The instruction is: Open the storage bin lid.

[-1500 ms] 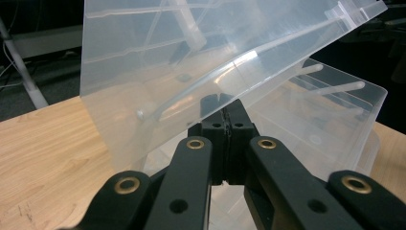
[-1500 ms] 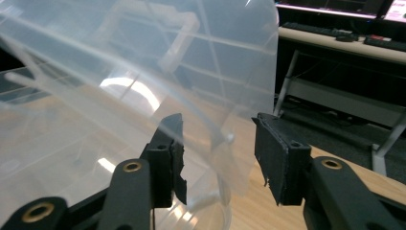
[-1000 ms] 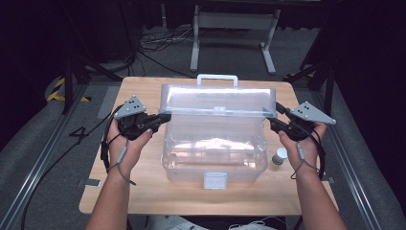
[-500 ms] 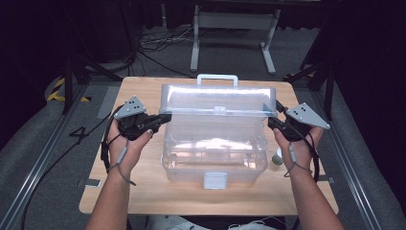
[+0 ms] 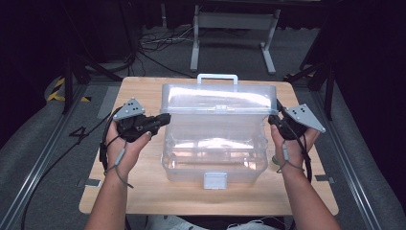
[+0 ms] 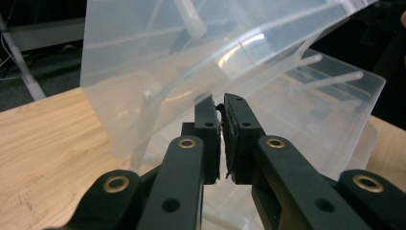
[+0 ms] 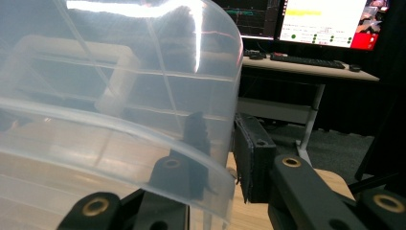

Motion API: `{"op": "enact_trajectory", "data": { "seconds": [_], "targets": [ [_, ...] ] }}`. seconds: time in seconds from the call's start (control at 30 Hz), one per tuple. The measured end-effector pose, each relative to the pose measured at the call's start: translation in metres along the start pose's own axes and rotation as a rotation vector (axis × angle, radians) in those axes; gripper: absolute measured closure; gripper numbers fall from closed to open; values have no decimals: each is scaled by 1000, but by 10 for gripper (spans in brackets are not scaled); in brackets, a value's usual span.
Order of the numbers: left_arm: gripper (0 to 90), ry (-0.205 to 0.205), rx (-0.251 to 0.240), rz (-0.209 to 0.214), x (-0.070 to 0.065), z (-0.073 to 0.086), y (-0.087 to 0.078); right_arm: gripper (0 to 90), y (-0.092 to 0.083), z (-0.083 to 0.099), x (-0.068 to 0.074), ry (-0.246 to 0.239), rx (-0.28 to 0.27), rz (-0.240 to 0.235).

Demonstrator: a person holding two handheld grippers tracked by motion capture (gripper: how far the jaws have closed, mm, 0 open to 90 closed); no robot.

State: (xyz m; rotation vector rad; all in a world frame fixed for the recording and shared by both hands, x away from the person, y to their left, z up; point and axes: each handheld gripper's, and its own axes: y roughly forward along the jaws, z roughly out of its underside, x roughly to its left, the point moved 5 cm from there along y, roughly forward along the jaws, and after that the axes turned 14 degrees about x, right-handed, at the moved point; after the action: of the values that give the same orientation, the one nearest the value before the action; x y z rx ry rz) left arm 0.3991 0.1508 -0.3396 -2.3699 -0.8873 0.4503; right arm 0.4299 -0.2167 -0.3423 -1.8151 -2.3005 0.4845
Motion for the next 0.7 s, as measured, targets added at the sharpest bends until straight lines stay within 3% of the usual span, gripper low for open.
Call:
{"op": "enact_trajectory", "data": {
  "seconds": [0.3,0.7],
  "targets": [
    [805,16,45,-5,-2,8,-2,756,2,-4,-1,2,-15,-5],
    [788,22,82,14,-4,19,-8,784,6,-11,-5,55,0,-23]
  ]
}}
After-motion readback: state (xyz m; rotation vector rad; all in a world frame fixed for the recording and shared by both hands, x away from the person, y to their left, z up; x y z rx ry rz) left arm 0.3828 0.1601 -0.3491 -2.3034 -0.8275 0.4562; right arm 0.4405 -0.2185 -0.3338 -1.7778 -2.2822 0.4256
